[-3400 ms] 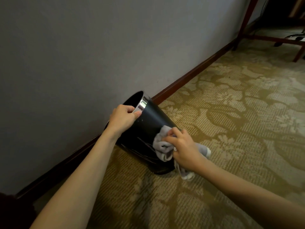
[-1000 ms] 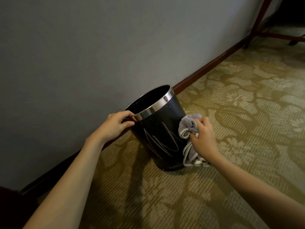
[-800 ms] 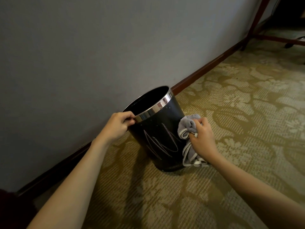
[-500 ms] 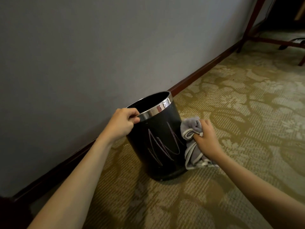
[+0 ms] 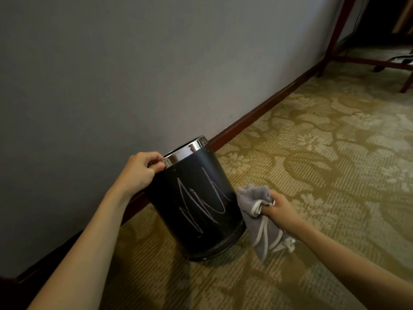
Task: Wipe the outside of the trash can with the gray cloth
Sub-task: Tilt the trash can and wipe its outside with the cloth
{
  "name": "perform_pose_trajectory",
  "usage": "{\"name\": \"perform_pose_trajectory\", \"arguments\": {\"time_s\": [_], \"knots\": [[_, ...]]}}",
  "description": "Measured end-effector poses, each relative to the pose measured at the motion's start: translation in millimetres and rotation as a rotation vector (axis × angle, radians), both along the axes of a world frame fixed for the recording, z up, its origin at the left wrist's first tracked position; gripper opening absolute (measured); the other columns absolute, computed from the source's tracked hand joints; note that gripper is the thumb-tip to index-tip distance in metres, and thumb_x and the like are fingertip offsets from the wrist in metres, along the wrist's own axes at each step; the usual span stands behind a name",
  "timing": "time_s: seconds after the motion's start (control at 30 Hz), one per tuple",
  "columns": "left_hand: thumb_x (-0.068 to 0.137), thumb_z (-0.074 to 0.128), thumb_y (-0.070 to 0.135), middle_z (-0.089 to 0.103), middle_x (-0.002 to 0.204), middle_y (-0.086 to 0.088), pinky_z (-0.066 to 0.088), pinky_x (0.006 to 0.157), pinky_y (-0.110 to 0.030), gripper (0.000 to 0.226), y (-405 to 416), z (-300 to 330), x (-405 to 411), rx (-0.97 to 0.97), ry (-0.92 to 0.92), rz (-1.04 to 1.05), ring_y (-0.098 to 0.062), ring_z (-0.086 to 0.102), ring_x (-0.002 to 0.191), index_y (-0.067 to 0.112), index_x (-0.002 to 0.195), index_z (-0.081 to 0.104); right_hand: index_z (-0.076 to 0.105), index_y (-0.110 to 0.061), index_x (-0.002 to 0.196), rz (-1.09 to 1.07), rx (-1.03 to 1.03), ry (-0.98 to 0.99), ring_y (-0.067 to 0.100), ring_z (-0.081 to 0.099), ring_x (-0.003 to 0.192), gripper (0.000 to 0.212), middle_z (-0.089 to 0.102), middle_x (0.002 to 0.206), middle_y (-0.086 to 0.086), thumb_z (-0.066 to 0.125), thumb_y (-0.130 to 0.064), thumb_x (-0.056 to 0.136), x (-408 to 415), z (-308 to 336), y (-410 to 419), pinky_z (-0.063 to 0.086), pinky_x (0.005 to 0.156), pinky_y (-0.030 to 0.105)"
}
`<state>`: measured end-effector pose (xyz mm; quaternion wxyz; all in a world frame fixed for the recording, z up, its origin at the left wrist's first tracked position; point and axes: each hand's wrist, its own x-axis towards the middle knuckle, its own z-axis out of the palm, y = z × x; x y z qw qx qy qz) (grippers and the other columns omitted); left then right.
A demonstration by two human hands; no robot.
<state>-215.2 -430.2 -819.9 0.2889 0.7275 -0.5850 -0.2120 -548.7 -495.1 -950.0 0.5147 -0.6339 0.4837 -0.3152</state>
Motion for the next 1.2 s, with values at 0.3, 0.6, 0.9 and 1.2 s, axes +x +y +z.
{"name": "perform_pose_trajectory", "arguments": {"time_s": [0.3,0.6,0.9,1.2], "knots": [[0.093,0.059,0.011,0.066,0.075,0.003,0.044,0.068,-0.03,0.023,4,-8,3,-0.035,0.057,-0.011,-0.013,0.062,0.08,0.025,0.077,0.066,0.066,-0.011,0.091,-0.005,-0.098,0.034,0.023,0.067,0.088,0.019,0.071,0.088,0.007,0.068,0.003,0.078,21,9,6,0.053,0.074,0.029],[0.091,0.061,0.008,0.062,0.07,0.01,0.039,0.064,-0.024,0.031,1,-8,-8,-0.082,0.028,-0.059,-0.002,0.057,0.072,0.031,0.071,0.062,0.062,-0.017,0.089,-0.007,-0.401,0.037,0.016,0.058,0.082,0.017,0.063,0.09,0.004,0.06,-0.001,0.082,79,77,-19,0.046,0.07,0.029],[0.094,0.058,0.012,0.067,0.079,0.003,0.041,0.07,-0.029,0.021,10,-14,16,-0.042,0.082,0.02,-0.011,0.062,0.083,0.025,0.08,0.067,0.065,-0.006,0.093,0.342,-0.271,0.682,0.025,0.06,0.089,0.012,0.063,0.097,0.009,0.058,-0.013,0.086,11,13,5,0.048,0.081,0.045],[0.091,0.06,0.008,0.066,0.077,0.001,0.043,0.068,-0.025,0.019,-3,-8,-18,-0.068,-0.001,-0.066,-0.01,0.059,0.079,0.022,0.079,0.066,0.058,-0.014,0.072,0.081,-0.523,0.24,0.019,0.052,0.075,0.017,0.051,0.08,-0.004,0.062,0.0,0.08,61,72,-8,0.042,0.069,0.031]]}}
